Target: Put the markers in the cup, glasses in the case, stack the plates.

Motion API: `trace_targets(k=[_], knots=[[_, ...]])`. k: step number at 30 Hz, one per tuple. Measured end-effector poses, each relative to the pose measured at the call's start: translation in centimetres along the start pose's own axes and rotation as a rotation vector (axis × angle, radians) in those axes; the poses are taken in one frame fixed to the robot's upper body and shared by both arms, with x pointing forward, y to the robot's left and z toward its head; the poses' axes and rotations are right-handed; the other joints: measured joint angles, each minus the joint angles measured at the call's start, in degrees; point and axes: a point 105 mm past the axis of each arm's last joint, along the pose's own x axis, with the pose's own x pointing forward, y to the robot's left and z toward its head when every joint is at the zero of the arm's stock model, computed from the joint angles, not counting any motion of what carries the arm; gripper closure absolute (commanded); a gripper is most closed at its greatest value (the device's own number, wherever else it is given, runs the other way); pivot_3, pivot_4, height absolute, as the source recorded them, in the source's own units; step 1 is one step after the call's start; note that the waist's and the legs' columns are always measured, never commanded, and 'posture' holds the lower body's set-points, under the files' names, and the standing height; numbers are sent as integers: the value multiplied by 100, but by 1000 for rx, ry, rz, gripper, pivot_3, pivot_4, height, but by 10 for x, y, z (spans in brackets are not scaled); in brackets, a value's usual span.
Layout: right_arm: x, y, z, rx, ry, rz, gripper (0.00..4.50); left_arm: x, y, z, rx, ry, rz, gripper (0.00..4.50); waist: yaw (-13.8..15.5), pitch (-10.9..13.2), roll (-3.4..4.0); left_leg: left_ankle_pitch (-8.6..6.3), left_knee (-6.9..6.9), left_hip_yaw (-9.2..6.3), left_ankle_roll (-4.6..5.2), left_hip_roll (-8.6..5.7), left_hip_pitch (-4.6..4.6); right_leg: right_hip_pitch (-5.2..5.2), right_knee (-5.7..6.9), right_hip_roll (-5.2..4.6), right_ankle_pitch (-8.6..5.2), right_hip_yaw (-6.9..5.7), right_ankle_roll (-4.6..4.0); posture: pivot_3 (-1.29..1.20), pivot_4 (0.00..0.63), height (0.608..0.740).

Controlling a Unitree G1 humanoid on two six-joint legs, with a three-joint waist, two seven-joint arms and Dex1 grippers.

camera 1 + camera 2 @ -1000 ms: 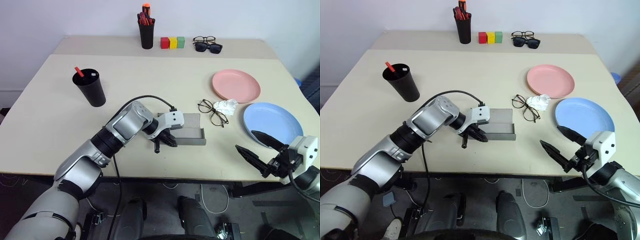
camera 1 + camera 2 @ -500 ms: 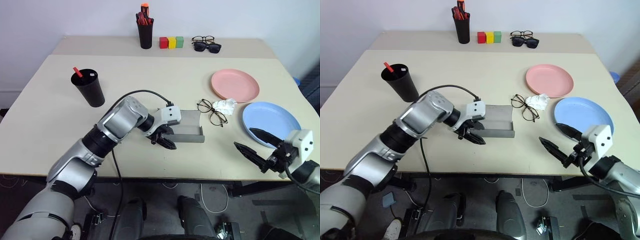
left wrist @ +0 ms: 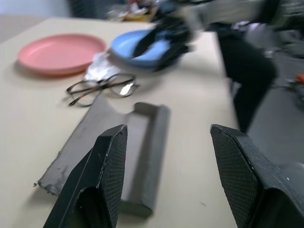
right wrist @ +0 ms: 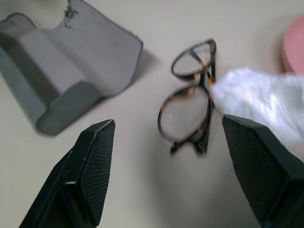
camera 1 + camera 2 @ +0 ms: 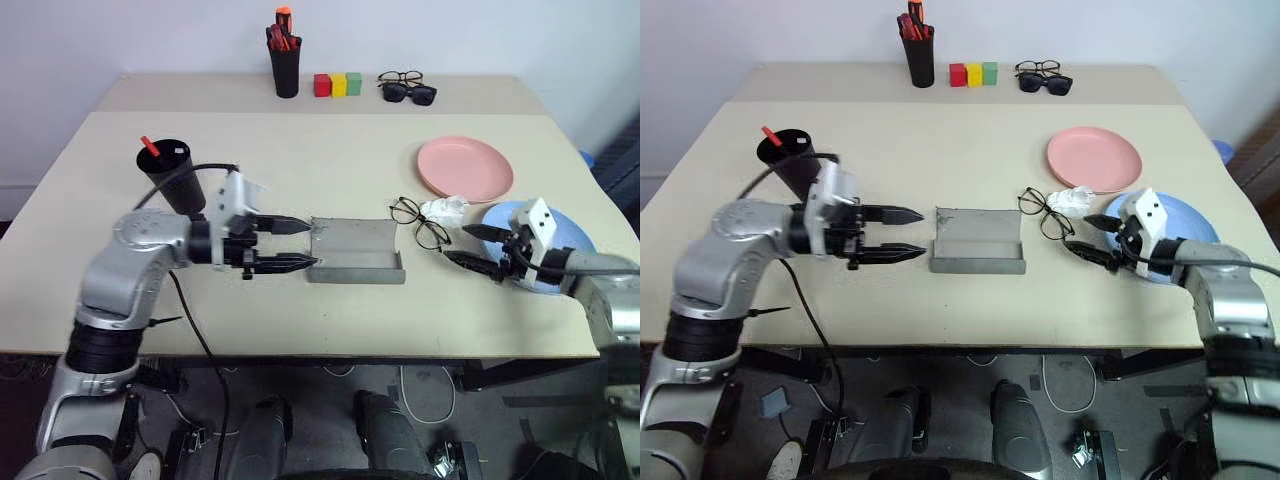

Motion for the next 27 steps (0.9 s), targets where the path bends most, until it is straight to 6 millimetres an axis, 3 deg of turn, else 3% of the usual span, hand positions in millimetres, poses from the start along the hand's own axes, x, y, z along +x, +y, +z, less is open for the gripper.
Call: trace_targets(k=[6, 11, 27], knots=[[30, -5, 5, 72, 20, 100, 854, -17, -19, -24, -70, 73, -55, 1699, -12, 2, 0, 0, -7, -6, 0, 2, 0, -5, 7, 4, 0, -2, 0, 0, 150, 740], [45, -4, 10, 102, 51, 162, 854, -17, -23, -23, -80, 69, -47, 1699, -9, 2, 0, 0, -6, -7, 0, 0, -1, -4, 8, 2, 0, -2, 1, 0, 150, 740], [63, -12, 6, 98, 116, 144, 854, -17, -35, -24, -96, 66, 10, 1699, -128, 3, 2, 0, -10, -9, 0, 1, 1, -6, 13, 4, 1, -4, 3, 0, 150, 740]])
